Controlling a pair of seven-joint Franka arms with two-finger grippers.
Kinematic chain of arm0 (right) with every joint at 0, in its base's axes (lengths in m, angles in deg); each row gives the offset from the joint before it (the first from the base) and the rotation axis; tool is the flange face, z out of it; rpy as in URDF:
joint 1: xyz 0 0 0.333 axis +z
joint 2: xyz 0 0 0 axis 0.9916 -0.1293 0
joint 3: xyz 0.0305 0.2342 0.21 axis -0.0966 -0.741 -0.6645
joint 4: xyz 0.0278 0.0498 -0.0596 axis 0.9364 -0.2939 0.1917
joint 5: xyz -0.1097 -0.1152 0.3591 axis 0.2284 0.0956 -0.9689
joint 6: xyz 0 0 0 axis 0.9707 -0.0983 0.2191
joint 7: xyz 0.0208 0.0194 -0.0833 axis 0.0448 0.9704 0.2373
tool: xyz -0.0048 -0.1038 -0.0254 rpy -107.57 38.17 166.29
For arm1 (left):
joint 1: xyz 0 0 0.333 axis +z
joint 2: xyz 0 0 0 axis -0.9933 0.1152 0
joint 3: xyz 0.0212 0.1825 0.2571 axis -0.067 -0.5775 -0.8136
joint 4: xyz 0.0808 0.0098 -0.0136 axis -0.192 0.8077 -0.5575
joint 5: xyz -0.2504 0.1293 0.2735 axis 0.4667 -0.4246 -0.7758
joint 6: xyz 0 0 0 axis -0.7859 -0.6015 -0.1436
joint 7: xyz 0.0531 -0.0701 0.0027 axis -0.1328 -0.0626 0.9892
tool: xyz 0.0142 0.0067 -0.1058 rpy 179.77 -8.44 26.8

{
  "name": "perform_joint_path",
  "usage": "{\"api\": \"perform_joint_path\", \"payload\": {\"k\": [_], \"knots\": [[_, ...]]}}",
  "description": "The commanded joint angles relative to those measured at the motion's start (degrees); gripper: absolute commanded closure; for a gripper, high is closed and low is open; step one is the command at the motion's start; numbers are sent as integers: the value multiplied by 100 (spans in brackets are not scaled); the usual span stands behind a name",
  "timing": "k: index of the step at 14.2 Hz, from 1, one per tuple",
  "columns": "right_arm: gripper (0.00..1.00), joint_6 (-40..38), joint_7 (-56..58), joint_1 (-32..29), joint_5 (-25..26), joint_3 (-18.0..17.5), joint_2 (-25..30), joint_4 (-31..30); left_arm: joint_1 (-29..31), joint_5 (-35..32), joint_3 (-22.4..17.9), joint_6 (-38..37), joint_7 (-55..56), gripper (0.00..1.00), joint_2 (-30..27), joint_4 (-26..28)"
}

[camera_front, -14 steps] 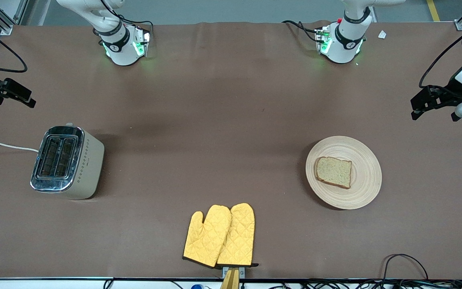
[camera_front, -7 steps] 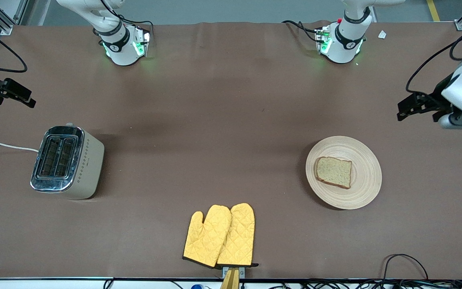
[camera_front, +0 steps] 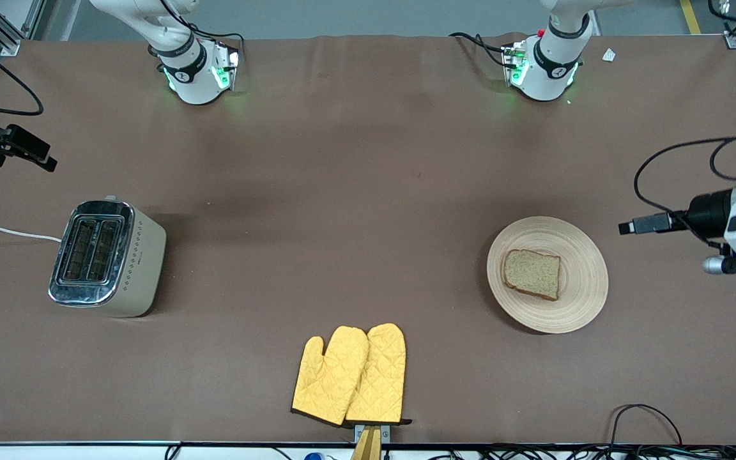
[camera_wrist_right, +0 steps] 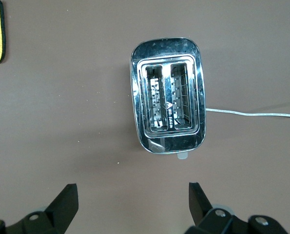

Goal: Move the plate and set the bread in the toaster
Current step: 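Reach the left gripper toward the rim of the wooden plate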

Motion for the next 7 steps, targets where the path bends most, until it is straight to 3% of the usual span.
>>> {"api": "perform_joint_path", "payload": {"k": [1,4,7], "knots": [[0,19,-42,-21,-11,-10,115,-87,329,484,41,-31,-817,0,1036,-587],[0,11,-42,-12,-11,-10,115,-87,664,871,59,-22,-1968,0,1996,-1080],[0,19,-42,-12,-20,-10,115,-87,787,1118,59,302,-2638,0,2471,-1134]]}}
